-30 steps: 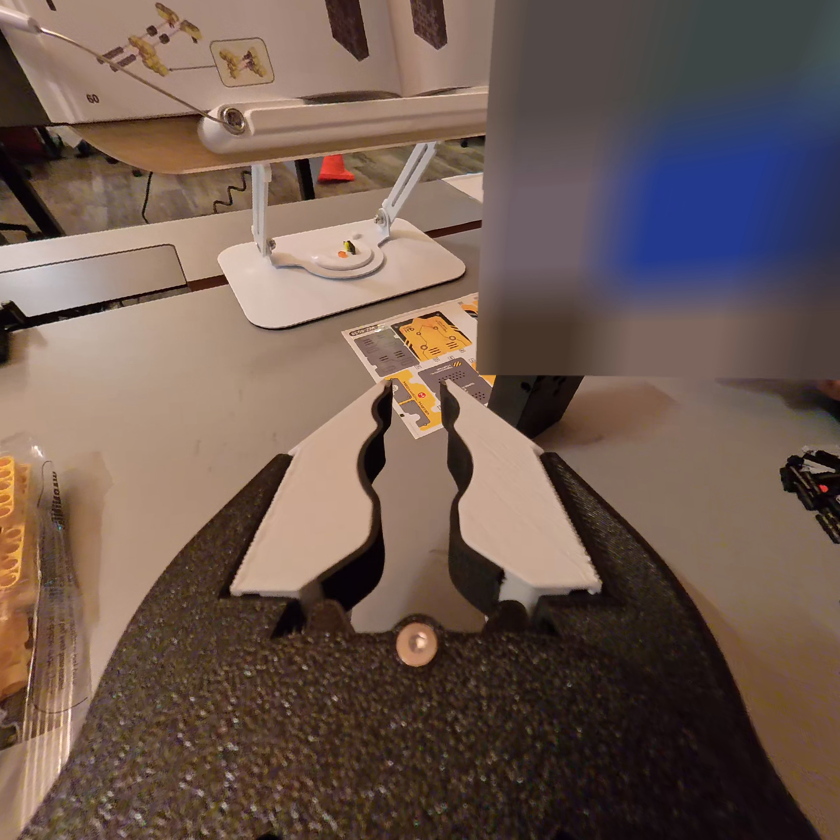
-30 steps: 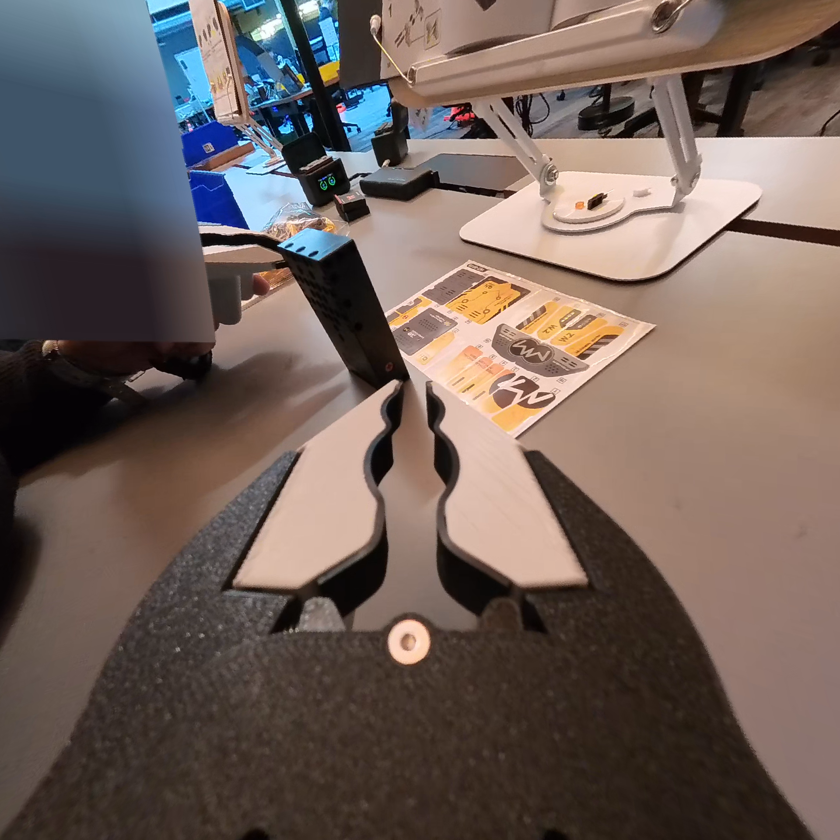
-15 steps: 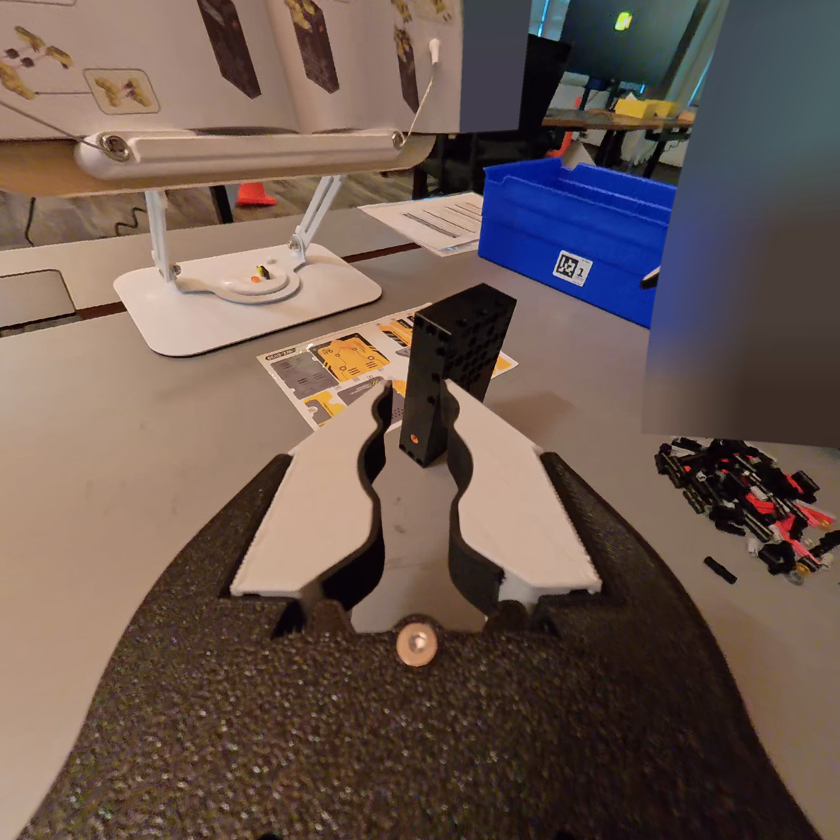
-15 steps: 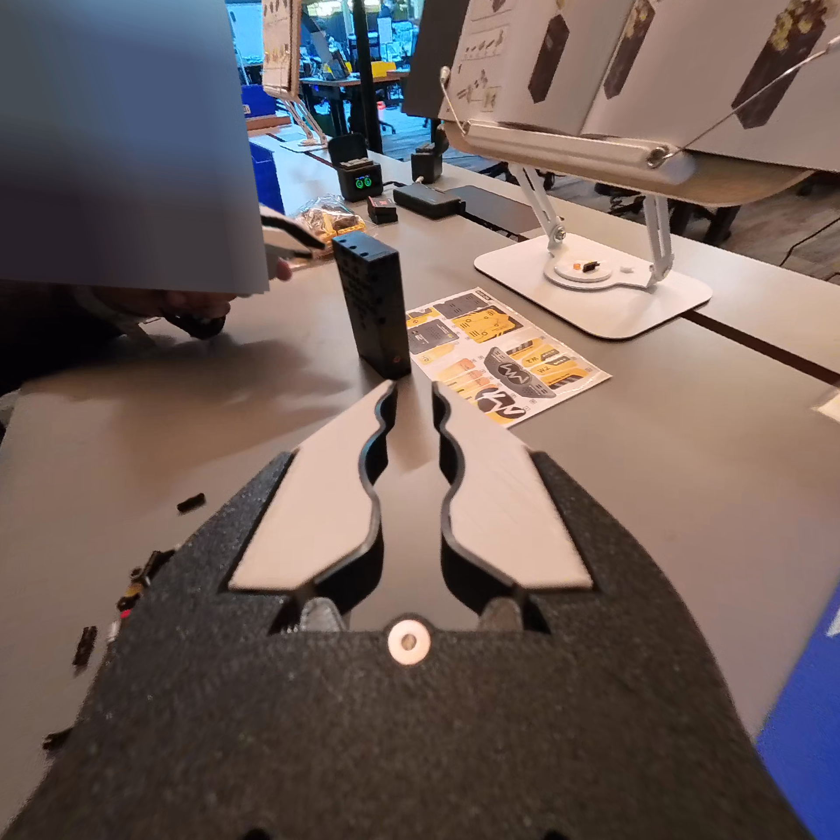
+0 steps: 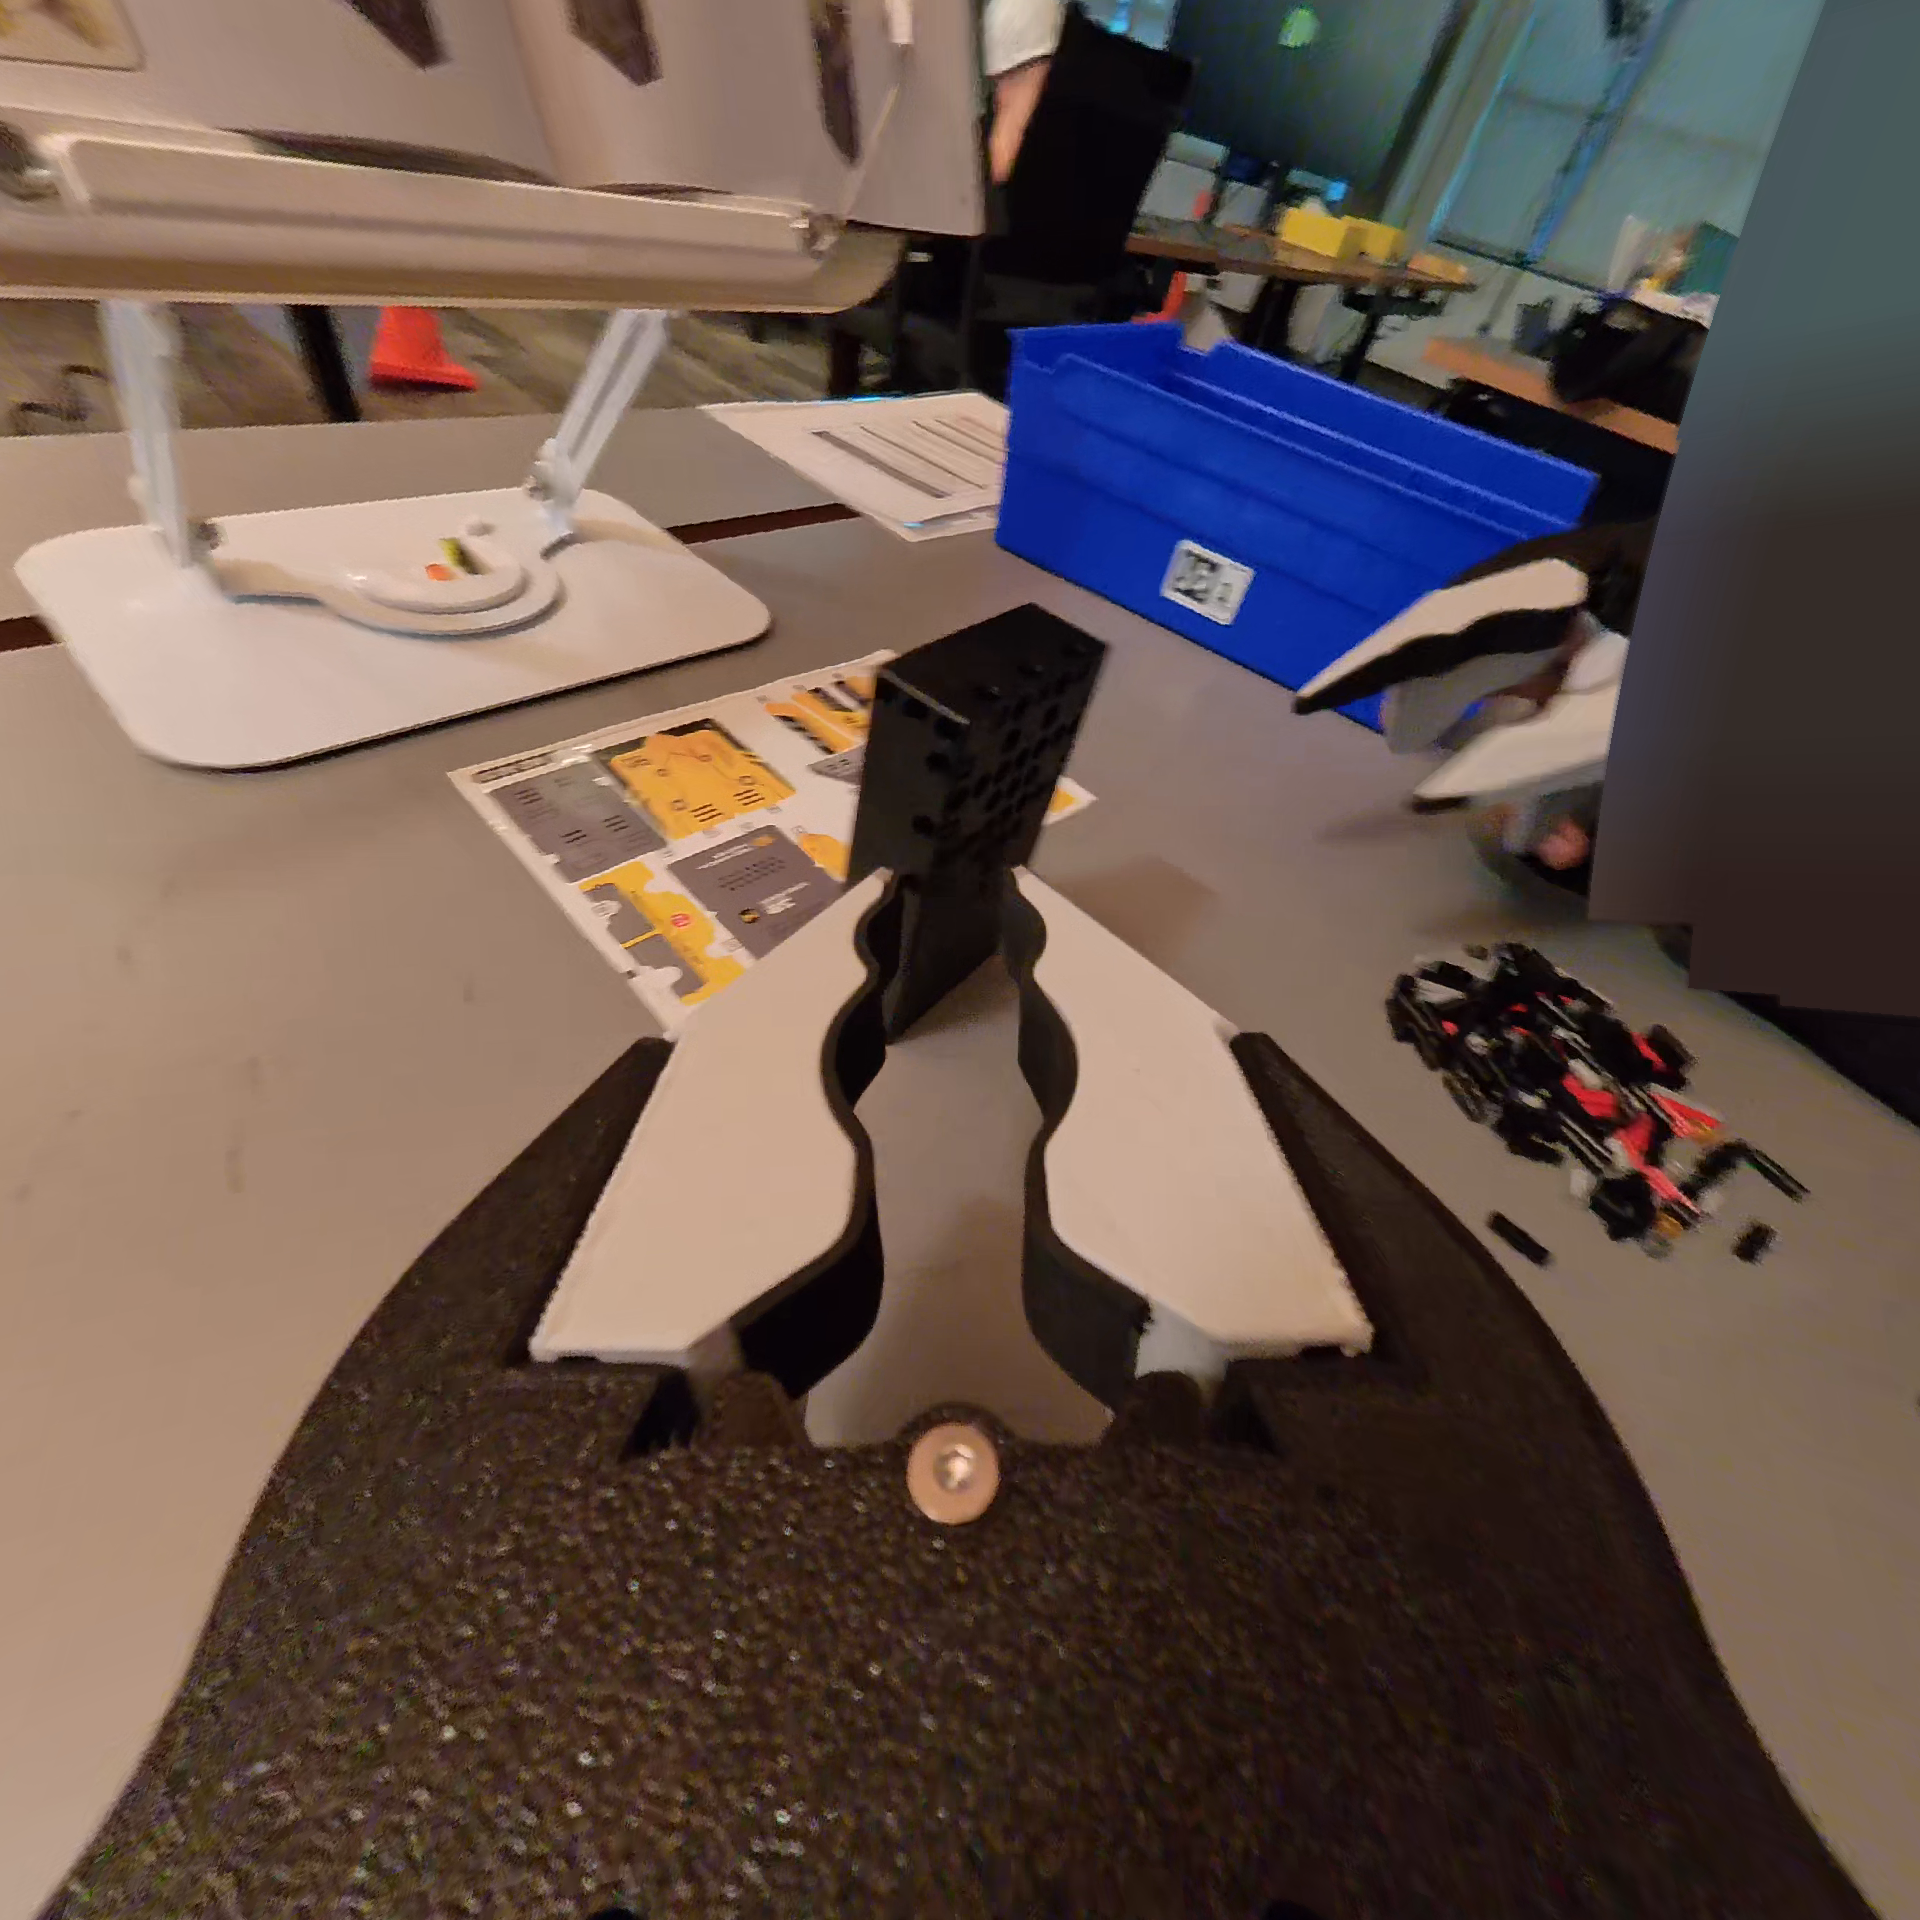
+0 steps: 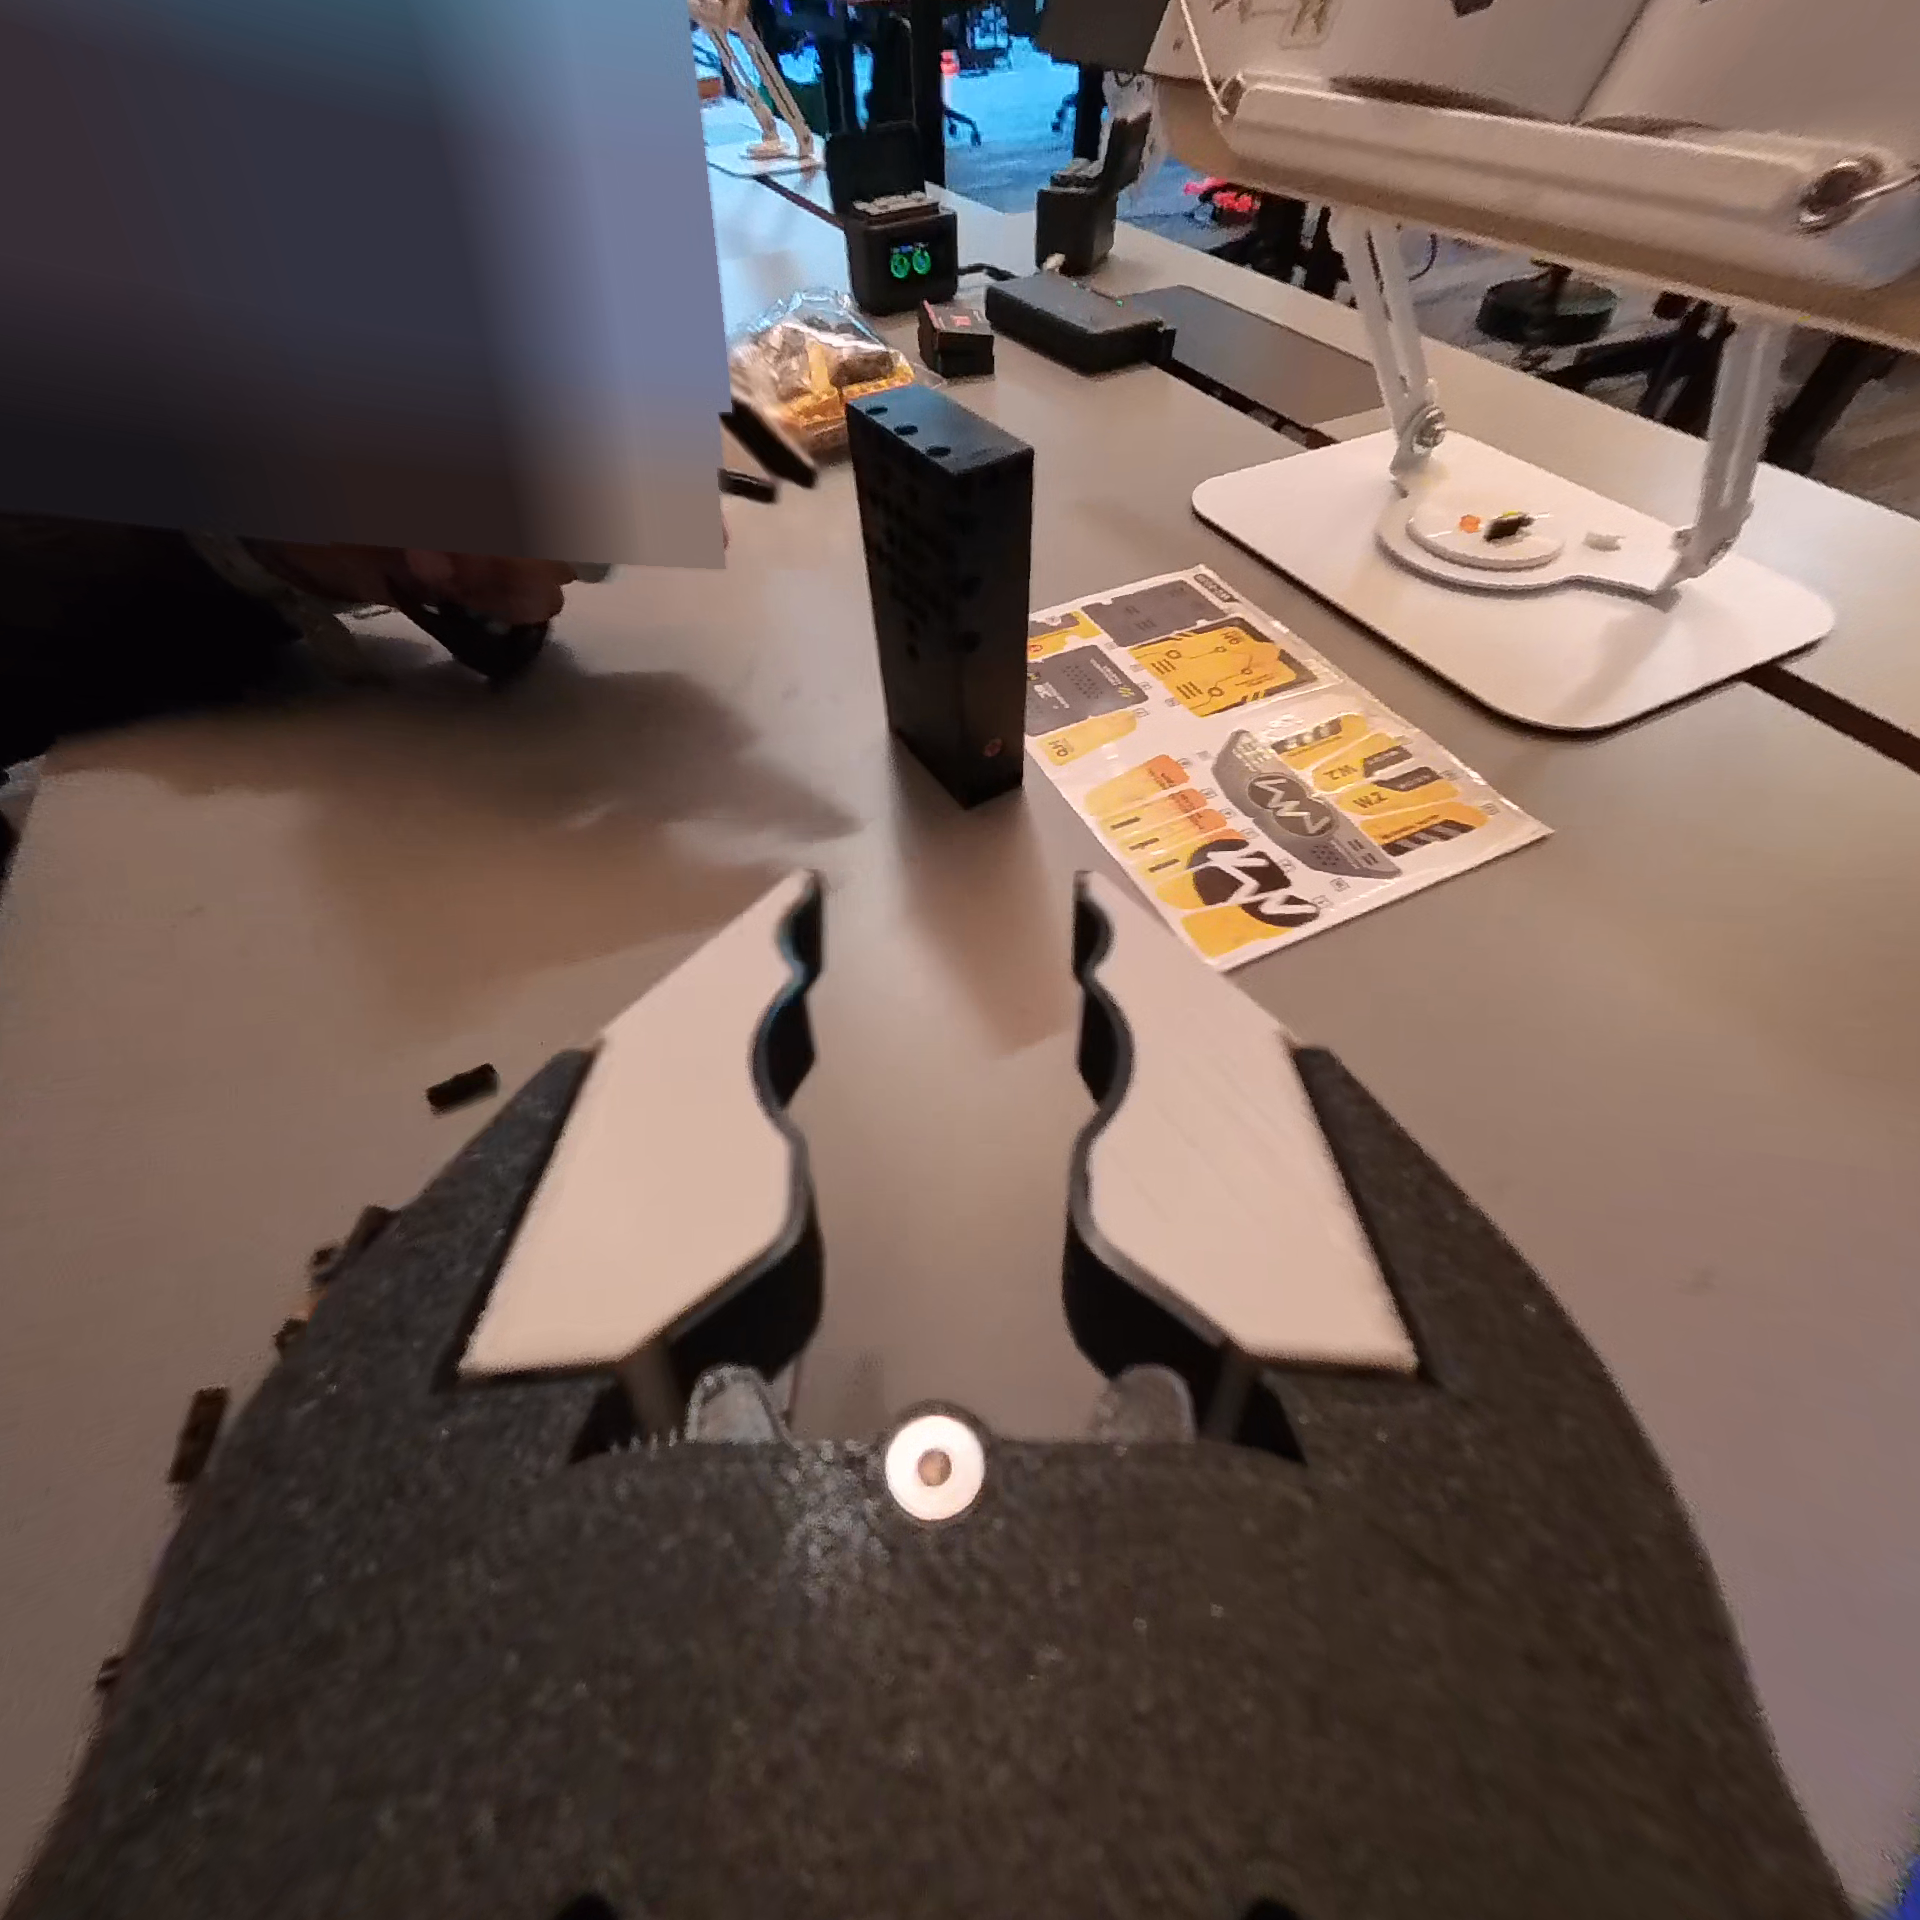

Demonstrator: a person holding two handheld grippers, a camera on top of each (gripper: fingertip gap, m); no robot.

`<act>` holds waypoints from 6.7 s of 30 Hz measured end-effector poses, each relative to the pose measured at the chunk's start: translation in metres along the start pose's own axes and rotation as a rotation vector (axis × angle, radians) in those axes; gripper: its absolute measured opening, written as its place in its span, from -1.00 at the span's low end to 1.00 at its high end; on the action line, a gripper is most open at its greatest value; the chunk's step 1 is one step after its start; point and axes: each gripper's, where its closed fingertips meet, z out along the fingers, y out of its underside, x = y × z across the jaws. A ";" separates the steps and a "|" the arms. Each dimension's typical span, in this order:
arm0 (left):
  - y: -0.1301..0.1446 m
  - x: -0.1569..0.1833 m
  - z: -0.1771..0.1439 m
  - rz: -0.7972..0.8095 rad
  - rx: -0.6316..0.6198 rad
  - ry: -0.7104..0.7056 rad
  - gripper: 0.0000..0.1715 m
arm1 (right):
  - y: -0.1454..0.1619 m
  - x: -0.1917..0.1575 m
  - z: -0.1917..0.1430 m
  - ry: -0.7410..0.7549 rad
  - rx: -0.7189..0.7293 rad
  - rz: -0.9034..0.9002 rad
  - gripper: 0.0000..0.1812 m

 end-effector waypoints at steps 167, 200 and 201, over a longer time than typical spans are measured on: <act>0.107 0.163 0.040 0.339 -0.536 0.261 -0.91 | 0.093 -0.095 -0.065 0.138 -0.340 0.001 -0.80; 0.074 0.139 -0.012 0.245 -0.313 0.141 -0.73 | 0.112 -0.113 -0.153 0.255 -0.231 0.180 -0.69; 0.076 0.145 -0.011 0.259 -0.317 0.148 -0.67 | 0.114 -0.113 -0.153 0.249 -0.240 0.174 -0.70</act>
